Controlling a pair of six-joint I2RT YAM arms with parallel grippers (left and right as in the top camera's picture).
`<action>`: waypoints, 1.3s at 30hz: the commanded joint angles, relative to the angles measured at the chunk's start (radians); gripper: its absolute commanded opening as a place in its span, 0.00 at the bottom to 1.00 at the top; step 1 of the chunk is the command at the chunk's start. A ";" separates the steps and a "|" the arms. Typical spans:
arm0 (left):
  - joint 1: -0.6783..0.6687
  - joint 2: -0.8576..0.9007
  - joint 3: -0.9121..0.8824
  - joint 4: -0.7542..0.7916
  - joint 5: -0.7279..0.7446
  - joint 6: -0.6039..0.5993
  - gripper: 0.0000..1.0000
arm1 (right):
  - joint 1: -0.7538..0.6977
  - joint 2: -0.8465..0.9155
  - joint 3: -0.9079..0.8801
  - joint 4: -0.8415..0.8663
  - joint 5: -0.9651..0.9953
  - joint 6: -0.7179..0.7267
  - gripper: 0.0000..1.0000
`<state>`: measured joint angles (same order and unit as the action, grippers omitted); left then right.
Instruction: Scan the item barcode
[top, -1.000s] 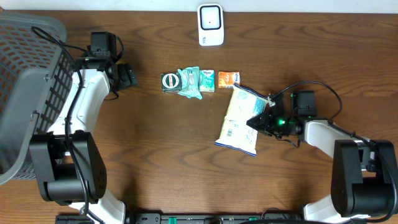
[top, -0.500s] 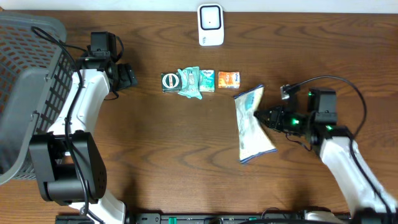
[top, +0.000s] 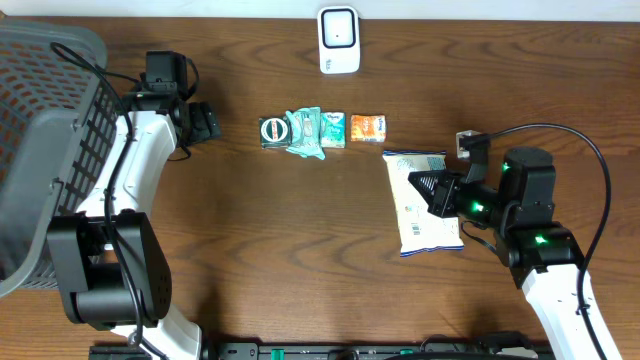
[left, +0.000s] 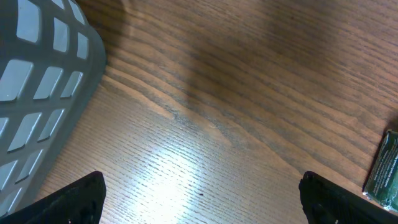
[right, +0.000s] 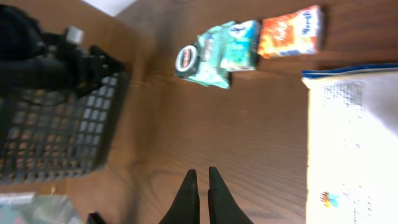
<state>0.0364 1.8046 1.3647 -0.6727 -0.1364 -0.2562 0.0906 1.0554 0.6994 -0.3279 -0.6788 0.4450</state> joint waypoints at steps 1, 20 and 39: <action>0.000 0.000 -0.006 0.000 -0.005 0.016 0.98 | 0.008 -0.005 0.033 -0.048 0.153 0.003 0.01; 0.000 0.000 -0.005 0.000 -0.005 0.016 0.97 | 0.035 0.288 0.160 -0.248 0.452 -0.148 0.50; 0.000 0.000 -0.006 0.000 -0.005 0.016 0.98 | 0.035 0.493 0.593 -0.602 0.462 -0.329 0.99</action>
<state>0.0364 1.8046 1.3647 -0.6727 -0.1364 -0.2562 0.1204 1.5448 1.2743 -0.9409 -0.2024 0.1360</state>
